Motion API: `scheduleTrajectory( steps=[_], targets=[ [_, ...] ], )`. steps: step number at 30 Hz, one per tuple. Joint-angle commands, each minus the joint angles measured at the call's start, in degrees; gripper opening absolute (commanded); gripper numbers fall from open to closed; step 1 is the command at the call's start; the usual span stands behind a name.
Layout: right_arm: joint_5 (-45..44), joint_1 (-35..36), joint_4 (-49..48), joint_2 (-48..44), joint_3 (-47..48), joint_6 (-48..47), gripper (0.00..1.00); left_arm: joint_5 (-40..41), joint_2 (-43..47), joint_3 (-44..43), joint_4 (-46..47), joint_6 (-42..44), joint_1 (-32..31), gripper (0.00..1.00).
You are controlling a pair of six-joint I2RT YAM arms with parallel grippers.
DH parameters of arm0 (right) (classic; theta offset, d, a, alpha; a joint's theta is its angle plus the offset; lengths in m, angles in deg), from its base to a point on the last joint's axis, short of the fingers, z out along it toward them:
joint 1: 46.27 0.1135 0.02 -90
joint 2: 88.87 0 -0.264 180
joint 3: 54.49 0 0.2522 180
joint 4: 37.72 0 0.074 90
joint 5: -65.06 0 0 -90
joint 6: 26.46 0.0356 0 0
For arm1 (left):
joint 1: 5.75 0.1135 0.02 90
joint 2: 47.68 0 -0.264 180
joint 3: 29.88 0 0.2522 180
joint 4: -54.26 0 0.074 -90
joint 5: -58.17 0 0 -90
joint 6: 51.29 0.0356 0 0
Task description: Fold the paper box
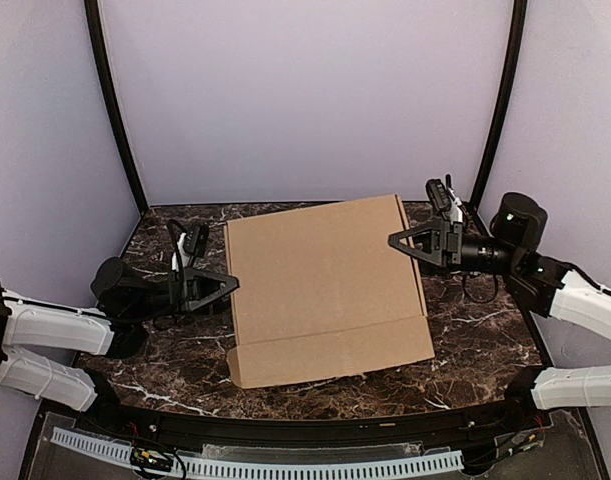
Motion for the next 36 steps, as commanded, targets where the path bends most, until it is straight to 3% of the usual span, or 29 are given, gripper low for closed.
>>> scheduleTrajectory(
  steps=[1, 8, 11, 16, 20, 23, 28, 33, 36],
  targets=[
    [-0.9, 0.8, 5.9, -0.9, 2.8, -7.4, 0.58, 0.7, -0.4, -1.3, 1.9, -2.7, -0.2, 0.01],
    [-4.8, 0.1, 22.8, -4.9, 8.0, -27.6, 0.97, 2.8, 3.1, 2.3, -0.8, -5.2, -0.1, 0.01],
    [-7.6, 0.0, 27.9, -7.9, 9.9, -36.1, 0.99, 3.4, 8.0, 4.1, -5.2, -5.1, -0.1, 0.01],
    [-9.6, 0.2, 34.8, -11.3, 12.4, -51.5, 0.99, 5.5, 18.2, 4.3, -20.5, -4.1, -0.1, 0.01],
    [-10.3, 1.4, 35.9, -16.9, 10.3, -71.0, 0.99, 7.7, 23.1, 5.6, -25.1, -10.0, -0.1, 0.01],
    [-8.9, 3.0, 34.3, -21.6, 7.6, -85.0, 0.99, 8.3, 24.5, 8.3, -23.7, -17.3, 0.0, 0.01],
    [-14.2, 5.9, 31.0, -25.2, 2.2, -105.3, 0.98, 8.8, 27.3, 11.4, -25.2, -29.6, 0.0, 0.01],
    [-25.3, 8.9, 30.0, -26.0, -5.1, -123.5, 0.99, 8.3, 33.0, 9.5, -36.0, -30.4, 0.0, 0.01],
    [-28.6, 11.0, 22.8, -27.8, -11.4, -130.4, 0.99, 8.0, 35.9, 7.7, -41.3, -30.2, 0.0, 0.01]
  ],
)
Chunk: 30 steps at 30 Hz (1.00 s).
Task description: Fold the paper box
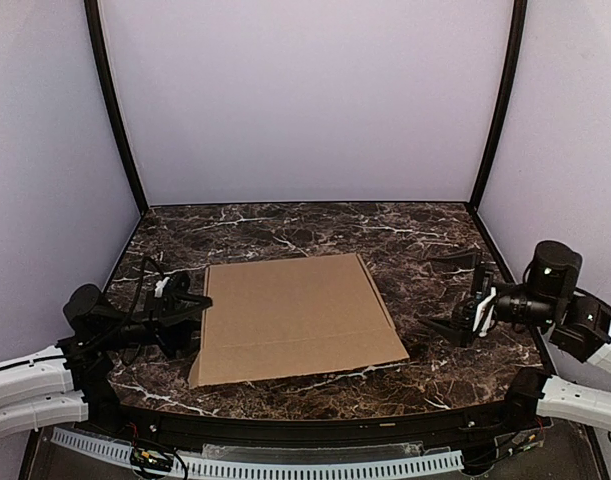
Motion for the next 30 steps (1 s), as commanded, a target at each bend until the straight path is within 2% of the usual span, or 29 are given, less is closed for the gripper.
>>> scheduleTrajectory(
  steps=[1, 6, 10, 15, 22, 30],
  targets=[
    [-8.1, 3.2, -10.5, -2.5, -8.1, -17.7, 0.99, -0.3, 4.2, -3.2, -7.6, -1.7, 0.0, 0.01],
    [-10.9, 9.8, -19.5, 0.3, -11.6, -20.8, 0.99, -0.5, 6.4, -4.6, -12.9, -0.5, 0.0, 0.01],
    [-14.8, 15.5, -27.9, 5.1, -13.0, -23.8, 0.99, -1.0, 6.9, -4.6, -13.5, -0.2, 0.0, 0.01],
    [-16.6, 20.3, -33.8, 9.6, -12.7, -23.8, 0.98, -2.1, 6.3, -5.1, -12.9, 0.1, 0.0, 0.01],
    [-19.8, 25.2, -34.9, 10.4, -14.0, -22.6, 0.99, -3.6, 5.2, -5.5, -11.0, 0.2, 0.0, 0.01],
    [-25.1, 29.4, -28.3, 7.6, -15.1, -18.1, 0.99, -4.6, 4.8, -6.0, -10.8, 1.0, 0.0, 0.01]
  ],
)
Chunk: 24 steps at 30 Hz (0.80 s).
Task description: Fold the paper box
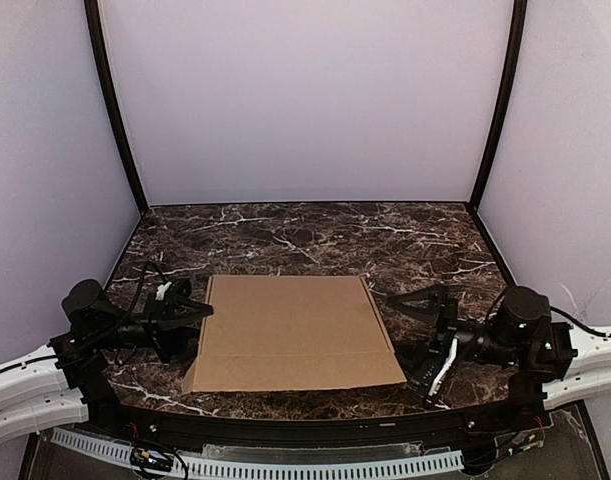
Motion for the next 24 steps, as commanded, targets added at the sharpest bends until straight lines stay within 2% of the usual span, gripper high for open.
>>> scheduleTrajectory(
  steps=[1, 11, 22, 24],
  targets=[
    [-3.7, 2.1, 2.9, -0.5, -0.5, 3.6, 0.99, -1.5, -0.1, -2.9, 2.9, 1.4, 0.0, 0.01],
    [-6.7, 4.8, 5.7, -3.9, -1.4, 6.0, 0.99, -2.4, 0.9, -4.0, 1.4, 2.1, 0.0, 0.01],
    [-7.5, 9.7, -6.2, 4.4, 0.5, 4.0, 0.99, -2.2, 1.0, -4.6, 0.8, 3.2, 0.0, 0.01],
    [-8.3, 10.2, -6.9, 4.8, 0.5, 3.8, 0.96, -2.1, 1.2, -4.6, 0.5, 3.3, 0.0, 0.01]
  ],
)
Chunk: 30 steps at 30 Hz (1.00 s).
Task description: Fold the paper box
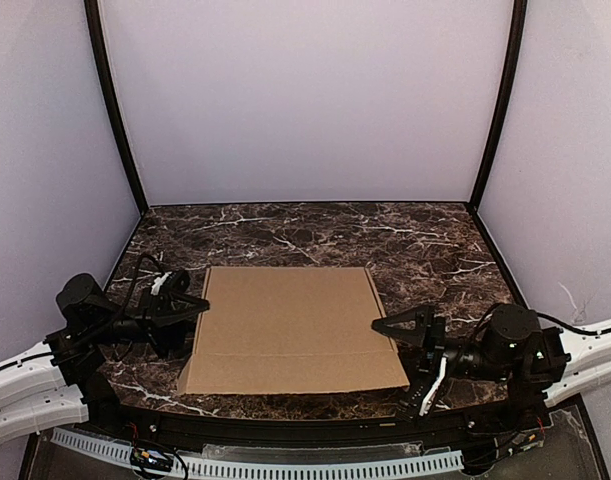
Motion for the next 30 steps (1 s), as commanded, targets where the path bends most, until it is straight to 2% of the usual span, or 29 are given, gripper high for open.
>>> scheduleTrajectory(
  steps=[1, 5, 14, 16, 17, 19, 21, 24, 27, 29, 30],
  targets=[
    [-1.9, 1.7, -6.1, 0.5, 1.2, -0.3, 0.95, -0.6, 1.0, -1.8, 1.3, 1.3, 0.1, 0.01],
    [-3.9, 2.8, -8.7, 0.3, 0.8, -0.2, 0.85, -0.6, 1.1, -1.4, 1.6, 1.4, 0.0, 0.01],
    [-4.8, 3.4, -12.0, -1.2, 0.7, 3.2, 0.51, 0.7, 0.9, 0.6, 4.2, -0.2, 0.0, 0.01],
    [-4.6, 3.5, -11.5, -1.6, 0.8, 4.1, 0.44, 1.2, 1.0, 0.9, 4.2, -0.5, 0.0, 0.04],
    [-4.5, 3.6, -10.6, -1.9, 1.0, 4.7, 0.41, 1.8, 1.2, 1.1, 4.0, -0.6, 0.0, 0.13],
    [-4.7, 3.7, -9.1, -2.2, 1.4, 6.0, 0.37, 2.8, 1.4, 1.7, 3.8, -0.6, 0.0, 0.24],
    [-4.8, 3.7, -7.0, -2.8, 2.0, 8.1, 0.35, 4.6, 1.8, 1.9, 4.3, -0.3, 0.0, 0.32],
    [-4.7, 3.7, -0.8, -3.4, 4.1, 13.5, 0.34, 7.7, 2.9, 1.5, 3.1, 2.4, 0.0, 0.56],
    [-6.6, 3.7, 5.3, -2.8, 7.1, 20.8, 0.33, 10.5, 3.8, 0.6, 1.0, 6.4, 0.0, 0.67],
    [-7.7, 3.7, 10.0, -2.4, 9.2, 25.1, 0.31, 11.4, 4.2, -0.9, -3.8, 9.8, 0.0, 0.75],
    [-8.1, 3.6, 12.0, -2.3, 10.4, 27.0, 0.31, 11.8, 4.7, -1.7, -8.6, 11.3, 0.0, 0.90]
  ],
)
